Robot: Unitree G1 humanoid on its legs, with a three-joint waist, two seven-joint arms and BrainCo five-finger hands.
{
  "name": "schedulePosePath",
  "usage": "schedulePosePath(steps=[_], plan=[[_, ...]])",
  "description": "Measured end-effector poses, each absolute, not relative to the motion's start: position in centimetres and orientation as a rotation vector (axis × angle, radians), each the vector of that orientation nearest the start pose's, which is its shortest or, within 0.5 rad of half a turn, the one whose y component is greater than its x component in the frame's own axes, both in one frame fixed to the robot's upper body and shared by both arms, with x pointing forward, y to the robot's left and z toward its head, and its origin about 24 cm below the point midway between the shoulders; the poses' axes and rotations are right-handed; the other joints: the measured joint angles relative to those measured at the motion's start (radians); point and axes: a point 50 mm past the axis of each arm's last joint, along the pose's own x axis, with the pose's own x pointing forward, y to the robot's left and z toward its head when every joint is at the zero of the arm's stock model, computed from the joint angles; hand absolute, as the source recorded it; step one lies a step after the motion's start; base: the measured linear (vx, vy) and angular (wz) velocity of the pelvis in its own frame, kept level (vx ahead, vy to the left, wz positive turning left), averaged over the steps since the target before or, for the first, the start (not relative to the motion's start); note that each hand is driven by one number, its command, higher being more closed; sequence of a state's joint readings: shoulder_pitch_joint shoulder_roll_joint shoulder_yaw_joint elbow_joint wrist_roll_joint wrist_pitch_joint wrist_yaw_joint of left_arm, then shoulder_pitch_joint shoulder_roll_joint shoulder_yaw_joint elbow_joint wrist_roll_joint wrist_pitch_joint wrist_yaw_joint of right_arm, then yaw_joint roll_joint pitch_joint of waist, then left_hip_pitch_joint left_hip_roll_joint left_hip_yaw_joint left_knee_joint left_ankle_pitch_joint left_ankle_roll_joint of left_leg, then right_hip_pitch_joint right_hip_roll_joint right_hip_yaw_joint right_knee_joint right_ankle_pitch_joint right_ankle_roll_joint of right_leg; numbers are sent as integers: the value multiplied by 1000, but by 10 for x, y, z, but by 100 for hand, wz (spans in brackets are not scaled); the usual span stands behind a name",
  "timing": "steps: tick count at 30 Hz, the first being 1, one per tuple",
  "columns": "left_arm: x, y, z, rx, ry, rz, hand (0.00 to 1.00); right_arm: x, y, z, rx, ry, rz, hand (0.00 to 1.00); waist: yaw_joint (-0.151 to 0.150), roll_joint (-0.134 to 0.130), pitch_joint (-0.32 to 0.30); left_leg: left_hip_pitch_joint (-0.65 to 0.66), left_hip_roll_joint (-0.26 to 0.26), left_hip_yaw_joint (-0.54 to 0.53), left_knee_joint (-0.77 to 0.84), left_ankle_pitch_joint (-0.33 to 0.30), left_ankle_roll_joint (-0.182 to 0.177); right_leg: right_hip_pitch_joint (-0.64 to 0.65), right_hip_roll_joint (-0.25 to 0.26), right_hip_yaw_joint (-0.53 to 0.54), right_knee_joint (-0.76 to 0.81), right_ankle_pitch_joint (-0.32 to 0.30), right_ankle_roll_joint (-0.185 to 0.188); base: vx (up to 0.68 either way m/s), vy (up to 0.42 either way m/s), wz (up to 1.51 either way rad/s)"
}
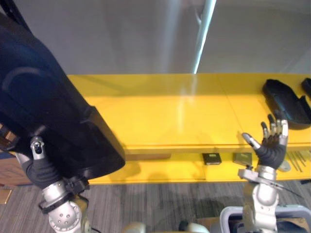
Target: Walk over and take plastic housings, then place them on the shelf
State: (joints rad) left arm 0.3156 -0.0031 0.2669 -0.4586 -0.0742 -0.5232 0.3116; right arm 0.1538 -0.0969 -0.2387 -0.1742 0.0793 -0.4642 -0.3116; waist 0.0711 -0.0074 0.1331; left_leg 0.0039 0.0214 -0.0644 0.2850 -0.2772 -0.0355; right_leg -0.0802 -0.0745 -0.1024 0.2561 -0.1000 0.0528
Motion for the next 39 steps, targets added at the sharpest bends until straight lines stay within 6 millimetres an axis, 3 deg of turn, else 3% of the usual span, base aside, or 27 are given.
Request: schedulePosePath(steps=[5, 7, 13, 17, 18, 24, 27, 32, 36, 39], plan=[[152, 235, 133, 50, -720, 577, 100, 182, -251, 110, -86, -591, -676, 0, -10, -11, -5, 60, 1, 50, -47, 14, -4, 32, 2, 27, -29, 2, 3, 37, 18, -18], [151, 235, 135, 42, -742, 556, 100, 174, -255, 115, -103, -624, -693, 0, -30, -9, -11, 72, 2, 61, -70, 21, -4, 32, 2, 33, -38, 5, 7, 18, -3, -12], [147, 231, 149, 30, -814, 485, 100, 146, -259, 113, -100, -633, -719, 0, -48, 4, -30, 110, 10, 118, -103, 22, -4, 46, 11, 69, -47, 6, 9, 5, 7, -19], [143, 229, 155, 24, -864, 457, 100, 137, -258, 113, -19, -643, -709, 0, -57, 1, -44, 120, 10, 138, -104, 22, -4, 47, 13, 84, -46, 8, 11, -5, 12, -13], [138, 230, 148, -18, -836, 478, 100, 141, -249, 108, 20, -607, -630, 0, -53, 22, -56, 103, 28, 190, -63, 12, -3, 10, 27, 104, -6, 6, 9, 0, 0, 0], [139, 229, 148, -20, -836, 475, 100, 143, -246, 108, 32, -611, -618, 0, -49, 22, -56, 99, 30, 187, -65, 13, -2, 11, 26, 98, -11, 4, 8, 0, 0, 1], [142, 224, 149, -39, -836, 452, 100, 153, -237, 111, 95, -638, -550, 0, -29, 18, -55, 91, 40, 195, -64, 14, -5, 8, -9, -6, -13, -1, -1, -6, 7, -6], [160, 208, 153, -88, -844, 380, 100, 174, -228, 123, 172, -707, -447, 0, -16, 1, -59, 28, 69, 183, -64, 32, -35, -25, -7, -93, -54, 26, -13, 9, -66, 16], [175, 193, 156, -72, -838, 314, 100, 190, -228, 115, 207, -663, -403, 0, -19, 24, -50, 26, 78, 193, -78, 40, -46, -14, 13, -93, -118, 62, -11, 55, -31, -3], [189, 180, 165, -54, -864, 225, 100, 196, -231, 104, 199, -602, -411, 0, -45, 32, -52, 36, 72, 217, -103, 51, -49, 18, 22, -80, -197, 118, -8, 96, 21, -20]])
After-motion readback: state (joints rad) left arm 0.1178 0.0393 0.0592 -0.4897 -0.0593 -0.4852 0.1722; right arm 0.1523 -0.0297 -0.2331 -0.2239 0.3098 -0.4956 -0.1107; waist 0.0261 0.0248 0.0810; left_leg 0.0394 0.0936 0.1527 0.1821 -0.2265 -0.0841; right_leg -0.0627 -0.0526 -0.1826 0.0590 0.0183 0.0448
